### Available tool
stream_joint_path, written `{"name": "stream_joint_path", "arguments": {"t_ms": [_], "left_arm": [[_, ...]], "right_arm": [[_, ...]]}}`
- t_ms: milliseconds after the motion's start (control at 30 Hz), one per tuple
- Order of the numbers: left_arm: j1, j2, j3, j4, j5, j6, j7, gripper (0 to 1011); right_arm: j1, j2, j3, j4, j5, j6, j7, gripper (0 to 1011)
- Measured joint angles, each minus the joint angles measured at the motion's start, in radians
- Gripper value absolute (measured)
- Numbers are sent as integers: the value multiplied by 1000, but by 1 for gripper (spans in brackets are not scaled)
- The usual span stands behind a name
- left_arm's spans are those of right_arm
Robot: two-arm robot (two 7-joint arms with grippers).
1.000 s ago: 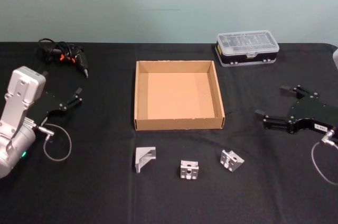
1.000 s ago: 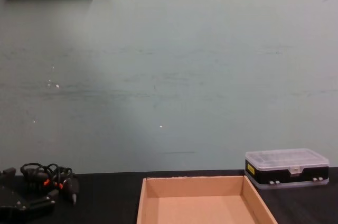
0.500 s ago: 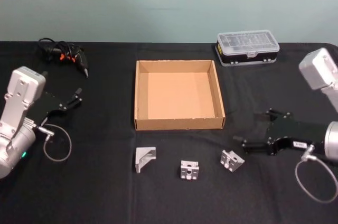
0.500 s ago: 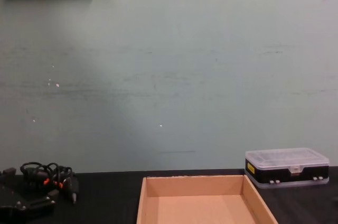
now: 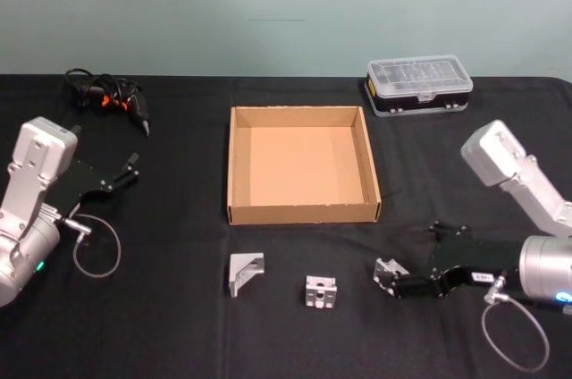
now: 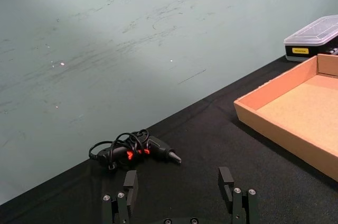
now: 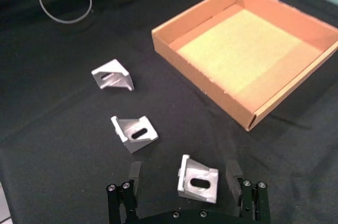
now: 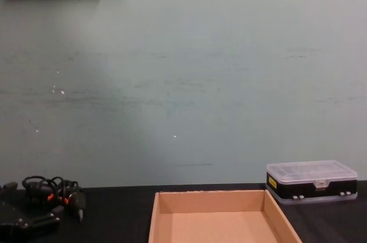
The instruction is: Use one hand to pick up the angle iron from the table and place it into the box.
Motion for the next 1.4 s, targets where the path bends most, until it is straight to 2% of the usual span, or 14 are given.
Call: {"name": "stream_joint_path", "arguments": {"t_ms": [200,600,1067,1267,1400], "left_arm": [[0,0,0,0,0,0,0,1000],[0,0,0,0,0,0,0,1000],[0,0,0,0,0,0,0,1000],[0,0,0,0,0,0,0,1000],[0,0,0,0,0,0,0,1000]], "right_arm": [[10,-12,-30,12,-21,19,-7,1004],[27,-39,-61,44,-68,25,-9,1004],[33,-66,-71,62,-109,24,-2,1004],[24,-71,-63,64,-114,20,-1,908],[15,-74,-53,64,-117,15,-3,771]]}}
